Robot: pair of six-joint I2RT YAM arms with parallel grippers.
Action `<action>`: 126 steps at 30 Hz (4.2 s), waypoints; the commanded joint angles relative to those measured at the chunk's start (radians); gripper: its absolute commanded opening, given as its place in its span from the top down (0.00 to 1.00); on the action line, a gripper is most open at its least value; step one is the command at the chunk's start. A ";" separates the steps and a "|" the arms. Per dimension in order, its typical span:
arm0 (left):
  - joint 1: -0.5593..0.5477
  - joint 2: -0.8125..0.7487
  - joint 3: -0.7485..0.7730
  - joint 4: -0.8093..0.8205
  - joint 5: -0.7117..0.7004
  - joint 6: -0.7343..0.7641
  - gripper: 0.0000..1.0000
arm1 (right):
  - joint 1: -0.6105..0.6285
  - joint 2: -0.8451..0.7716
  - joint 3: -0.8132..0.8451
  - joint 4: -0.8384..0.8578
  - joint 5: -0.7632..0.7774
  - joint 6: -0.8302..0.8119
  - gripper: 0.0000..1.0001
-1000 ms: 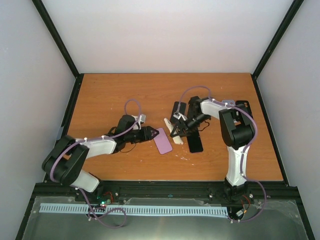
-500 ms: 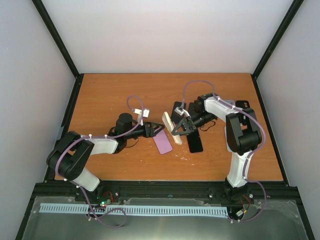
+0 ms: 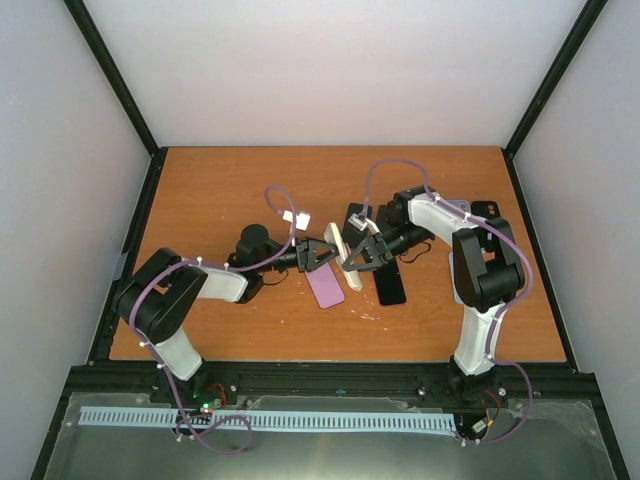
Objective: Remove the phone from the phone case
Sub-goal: Place the phone case at the center of the board, then pick up the phone case from the center of the board.
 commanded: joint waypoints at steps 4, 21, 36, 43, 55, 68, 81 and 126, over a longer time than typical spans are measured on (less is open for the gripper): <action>-0.014 0.058 -0.007 0.332 0.105 -0.101 0.68 | 0.017 -0.018 0.008 0.011 -0.026 -0.011 0.37; -0.014 0.045 0.150 0.060 0.037 -0.083 1.00 | -0.182 -0.135 -0.005 0.204 0.192 0.277 0.00; -0.126 0.357 0.698 -0.693 0.066 0.035 0.99 | -0.656 -0.363 0.081 0.436 0.686 0.538 0.00; -0.201 0.567 0.969 -0.861 0.049 0.016 0.98 | -0.662 -0.491 -0.040 0.536 0.937 0.570 0.00; -0.268 0.826 1.222 -0.828 0.025 -0.199 0.99 | -0.656 -0.478 -0.351 0.567 0.847 0.423 0.38; -0.269 0.765 1.143 -0.730 0.037 -0.254 0.99 | -0.605 -0.329 -0.371 0.675 0.964 0.485 0.55; -0.261 0.732 1.102 -0.718 0.054 -0.241 0.76 | -0.569 -0.319 -0.351 0.727 1.011 0.526 0.97; -0.110 0.188 0.641 -0.853 -0.228 0.150 0.62 | -0.803 -0.395 -0.293 0.591 1.293 0.268 0.97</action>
